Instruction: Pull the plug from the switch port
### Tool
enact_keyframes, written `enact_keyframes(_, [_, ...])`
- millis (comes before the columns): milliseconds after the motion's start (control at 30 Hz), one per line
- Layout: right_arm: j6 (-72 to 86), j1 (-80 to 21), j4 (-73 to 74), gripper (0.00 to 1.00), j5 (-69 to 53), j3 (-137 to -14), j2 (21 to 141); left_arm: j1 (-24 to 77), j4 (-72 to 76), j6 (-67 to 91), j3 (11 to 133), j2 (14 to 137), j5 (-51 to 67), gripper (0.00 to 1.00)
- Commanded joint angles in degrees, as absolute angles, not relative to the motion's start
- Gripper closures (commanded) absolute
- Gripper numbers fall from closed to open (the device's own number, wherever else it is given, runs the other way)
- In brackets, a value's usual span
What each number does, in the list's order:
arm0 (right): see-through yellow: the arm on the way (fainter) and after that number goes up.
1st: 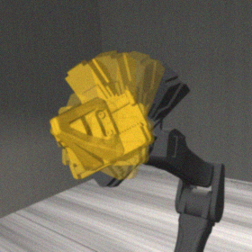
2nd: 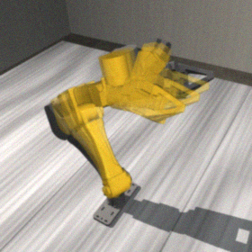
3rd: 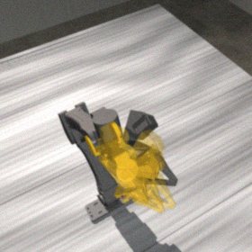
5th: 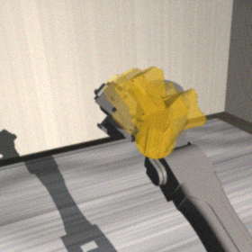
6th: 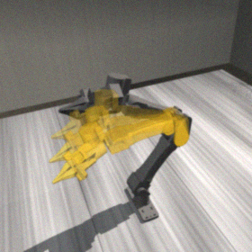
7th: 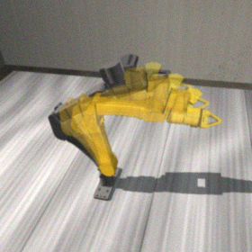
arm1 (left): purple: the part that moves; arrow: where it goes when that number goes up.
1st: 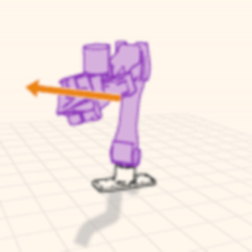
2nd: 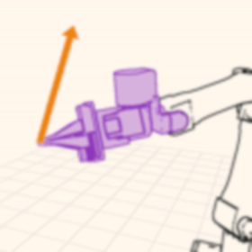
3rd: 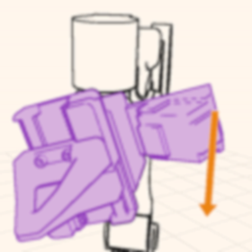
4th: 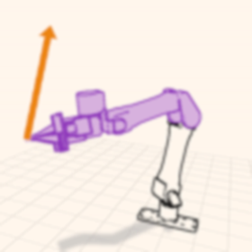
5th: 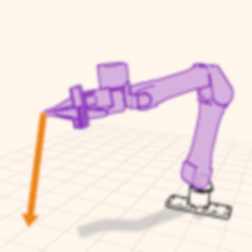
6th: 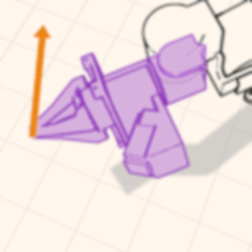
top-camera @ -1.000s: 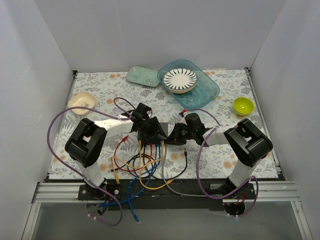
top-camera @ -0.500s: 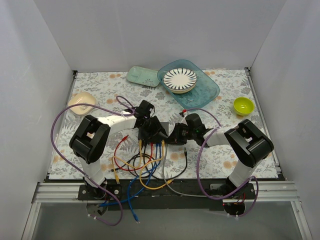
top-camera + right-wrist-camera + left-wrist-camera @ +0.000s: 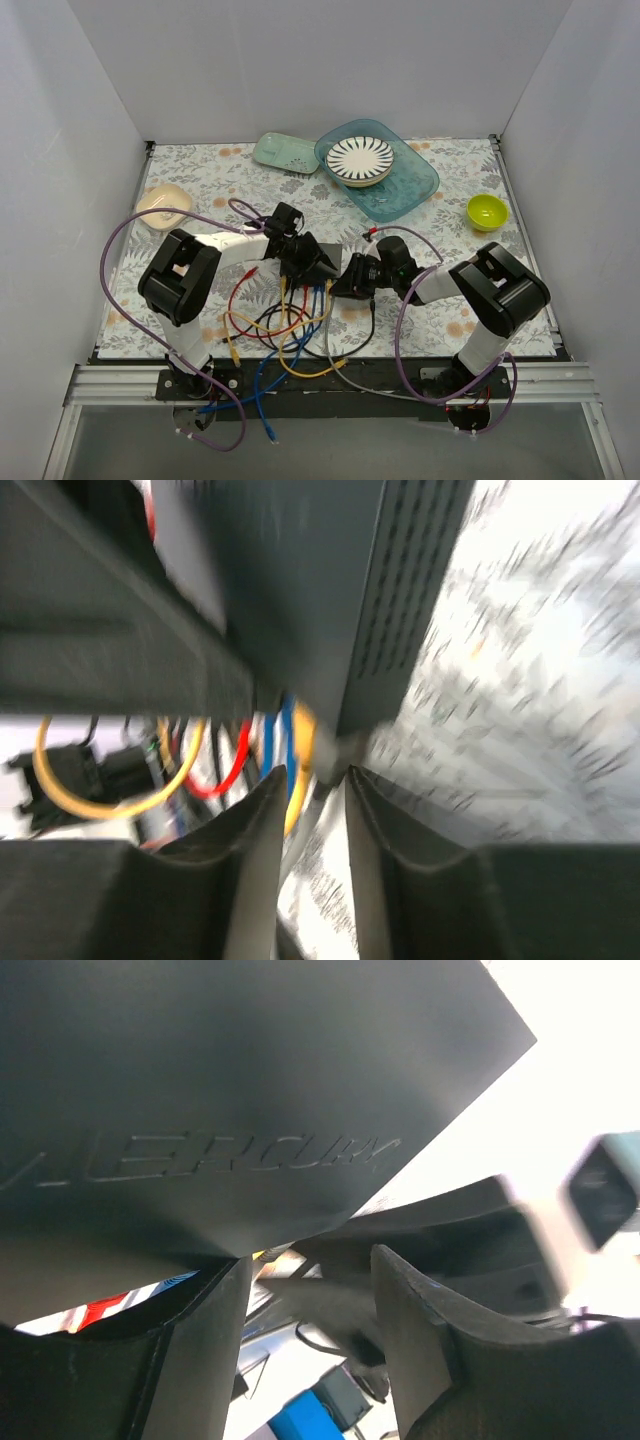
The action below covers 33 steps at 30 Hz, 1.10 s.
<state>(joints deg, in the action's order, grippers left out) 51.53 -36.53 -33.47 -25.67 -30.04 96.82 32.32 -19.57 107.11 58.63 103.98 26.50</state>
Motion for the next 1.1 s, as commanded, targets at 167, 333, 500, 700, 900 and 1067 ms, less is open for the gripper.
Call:
enact_keyframes(167, [60.28,-37.71,-31.81,0.54,-28.84,-25.67,95.46,31.11,-15.64,103.8,54.76,107.14,8.61,0.48])
enact_keyframes(333, [64.15,-35.69,-31.64,0.55,-24.53,-22.16,92.47,31.03,-15.82,103.62,54.23,106.0,8.44,0.48])
enact_keyframes(500, [67.76,-33.14,-33.49,0.58,-18.29,-20.2,89.39,31.03,-15.82,103.62,53.79,105.21,8.53,0.48])
enact_keyframes(700, [67.15,-32.7,-32.17,0.59,-16.7,-27.41,95.7,31.03,-15.82,103.54,53.17,104.42,9.4,0.48])
enact_keyframes(900, [67.33,-32.7,-32.7,0.62,-16.52,-33.3,101.95,31.03,-16.26,103.01,53.0,103.54,10.19,0.48])
enact_keyframes(1067, [68.9,-32.61,-33.48,0.64,-15.21,-34.54,104.15,31.03,-16.61,102.31,52.82,102.75,10.55,0.48])
